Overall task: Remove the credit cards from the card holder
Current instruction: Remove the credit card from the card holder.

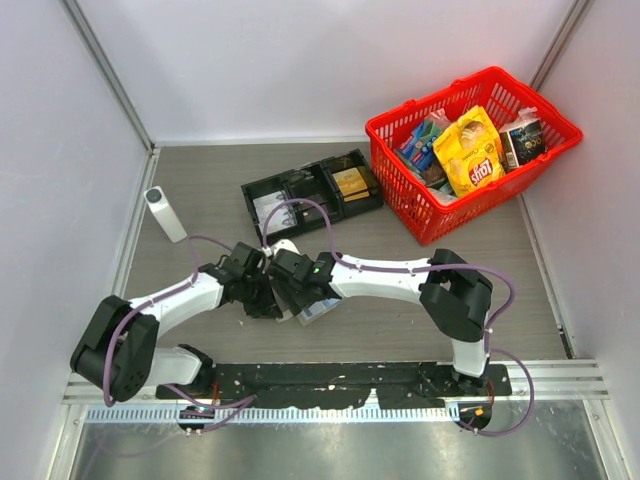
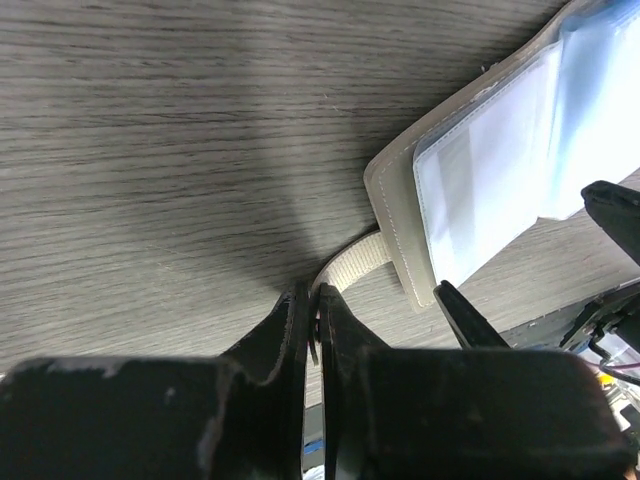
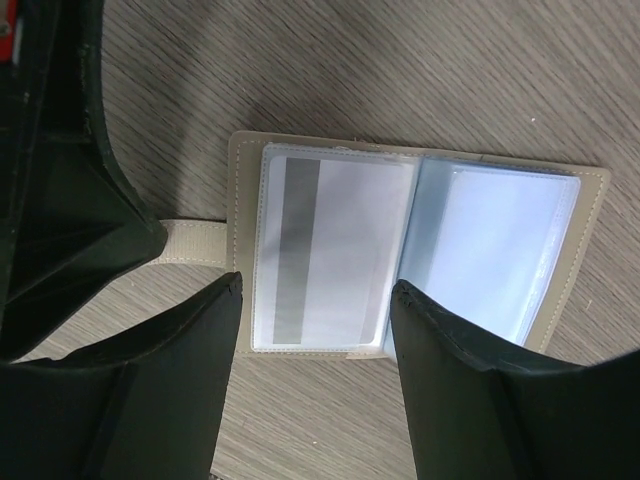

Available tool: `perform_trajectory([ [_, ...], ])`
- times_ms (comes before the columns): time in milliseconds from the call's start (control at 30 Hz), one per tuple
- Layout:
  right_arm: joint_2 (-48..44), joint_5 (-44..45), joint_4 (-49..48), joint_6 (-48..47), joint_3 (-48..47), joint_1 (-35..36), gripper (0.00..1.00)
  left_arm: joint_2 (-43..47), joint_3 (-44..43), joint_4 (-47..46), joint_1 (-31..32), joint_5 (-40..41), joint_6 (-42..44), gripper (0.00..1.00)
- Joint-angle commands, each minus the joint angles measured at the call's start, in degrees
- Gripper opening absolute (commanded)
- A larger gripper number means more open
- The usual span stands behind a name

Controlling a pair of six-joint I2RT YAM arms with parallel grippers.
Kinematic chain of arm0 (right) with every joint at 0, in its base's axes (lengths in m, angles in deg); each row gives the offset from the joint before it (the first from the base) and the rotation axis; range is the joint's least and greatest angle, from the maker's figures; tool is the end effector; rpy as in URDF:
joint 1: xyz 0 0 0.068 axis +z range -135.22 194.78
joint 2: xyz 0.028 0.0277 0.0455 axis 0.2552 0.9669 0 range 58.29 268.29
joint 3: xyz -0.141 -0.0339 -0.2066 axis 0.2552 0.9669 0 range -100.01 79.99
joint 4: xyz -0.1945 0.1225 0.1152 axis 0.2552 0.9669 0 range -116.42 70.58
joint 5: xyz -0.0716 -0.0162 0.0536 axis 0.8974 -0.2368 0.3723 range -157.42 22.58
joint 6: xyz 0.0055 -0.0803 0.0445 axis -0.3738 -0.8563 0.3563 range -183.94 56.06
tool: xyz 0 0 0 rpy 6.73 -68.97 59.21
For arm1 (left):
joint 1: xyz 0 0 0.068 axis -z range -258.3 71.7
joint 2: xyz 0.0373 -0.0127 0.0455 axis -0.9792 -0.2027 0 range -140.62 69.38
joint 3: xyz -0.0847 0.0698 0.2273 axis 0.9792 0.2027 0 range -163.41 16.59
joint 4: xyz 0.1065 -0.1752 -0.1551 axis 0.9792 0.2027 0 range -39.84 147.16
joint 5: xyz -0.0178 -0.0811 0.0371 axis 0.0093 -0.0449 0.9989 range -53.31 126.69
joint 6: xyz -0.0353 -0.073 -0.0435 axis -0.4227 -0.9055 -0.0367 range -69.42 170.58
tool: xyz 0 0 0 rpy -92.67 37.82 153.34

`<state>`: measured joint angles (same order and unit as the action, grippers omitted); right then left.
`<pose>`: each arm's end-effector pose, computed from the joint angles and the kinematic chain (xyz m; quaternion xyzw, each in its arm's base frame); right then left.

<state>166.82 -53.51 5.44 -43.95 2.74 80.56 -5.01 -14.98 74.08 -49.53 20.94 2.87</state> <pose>0.1836 0.3597 0.1327 -0.3497 0.9004 0.0705 0.2491 0.1929 -0.1315 0.0870 -0.1323 0.9616 -0.2290 0.0738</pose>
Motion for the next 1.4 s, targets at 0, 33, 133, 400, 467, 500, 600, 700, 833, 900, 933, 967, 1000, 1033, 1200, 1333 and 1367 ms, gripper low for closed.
perform_trajectory([
  [0, -0.78, -0.98, -1.44, 2.15, -0.27, -0.39, 0.65, 1.79, -0.85, 0.41, 0.14, 3.70, 1.82, 0.08],
  [33, -1.47, -1.51, -2.49, 2.51, 0.26, -0.91, 0.65, 1.88, -1.47, 1.12, 0.23, 4.84, 2.35, 0.08],
  [133, -3.58, -4.50, -5.04, 4.17, 3.32, -1.97, 0.65, 1.62, -4.19, 4.02, 0.23, 8.62, 4.19, 0.08],
  [400, -11.23, -12.50, -16.54, 8.57, 12.12, -8.02, 0.52, 2.23, -15.26, 13.07, 0.84, 14.60, 7.18, 0.30],
  [467, -12.28, -16.45, -19.45, 9.80, 14.14, -9.78, 0.44, 3.11, -17.37, 13.95, 1.37, 14.08, 6.66, 0.30],
  [500, -12.64, -17.94, -20.59, 10.68, 15.28, -10.31, 0.40, 3.55, -18.08, 13.87, 1.72, 13.21, 6.14, 0.30],
  [600, -13.26, -20.94, -24.98, 11.83, 17.48, -12.60, 0.30, 2.68, -19.57, 12.64, 3.12, 10.22, 3.94, 0.27],
  [700, -13.00, -23.39, -27.02, 12.88, 19.24, -13.83, 0.28, 0.22, -19.76, 10.63, 4.79, 8.37, 2.71, 0.25],
  [833, -12.03, -24.90, -28.78, 13.41, 20.83, -14.54, 0.26, -3.91, -18.00, 7.72, 5.94, 5.20, 1.13, 0.23],
  [900, -11.41, -25.07, -29.48, 13.59, 21.62, -14.54, 0.26, -5.32, -16.34, 5.88, 6.03, 3.80, 0.25, 0.23],
  [933, -11.24, -25.07, -29.57, 13.85, 22.14, -14.63, 0.27, -5.67, -15.72, 5.09, 5.94, 3.62, -0.19, 0.23],
  [967, -11.15, -25.07, -29.92, 13.94, 22.49, -14.63, 0.26, -5.94, -14.93, 4.39, 6.03, 3.27, -0.81, 0.23],
  [1000, -11.15, -25.07, -30.01, 14.11, 22.93, -14.63, 0.26, -6.12, -13.79, 3.33, 5.94, 3.09, -1.42, 0.24],
  [1033, -11.06, -24.99, -30.53, 14.20, 23.28, -14.63, 0.26, -6.12, -13.00, 2.45, 5.94, 3.44, -2.12, 0.25],
  [1200, -10.27, -24.81, -31.50, 14.90, 25.13, -14.71, 0.26, -7.34, -10.53, -1.33, 5.86, 3.88, -5.20, 0.32],
  [1333, -9.30, -24.46, -31.50, 15.08, 26.10, -14.71, 0.25, -8.31, -10.26, -3.09, 5.86, 3.88, -6.79, 0.36],
  [1367, -9.04, -24.37, -31.50, 15.17, 26.19, -14.80, 0.25, -8.49, -10.26, -3.44, 5.94, 3.71, -6.96, 0.36],
])
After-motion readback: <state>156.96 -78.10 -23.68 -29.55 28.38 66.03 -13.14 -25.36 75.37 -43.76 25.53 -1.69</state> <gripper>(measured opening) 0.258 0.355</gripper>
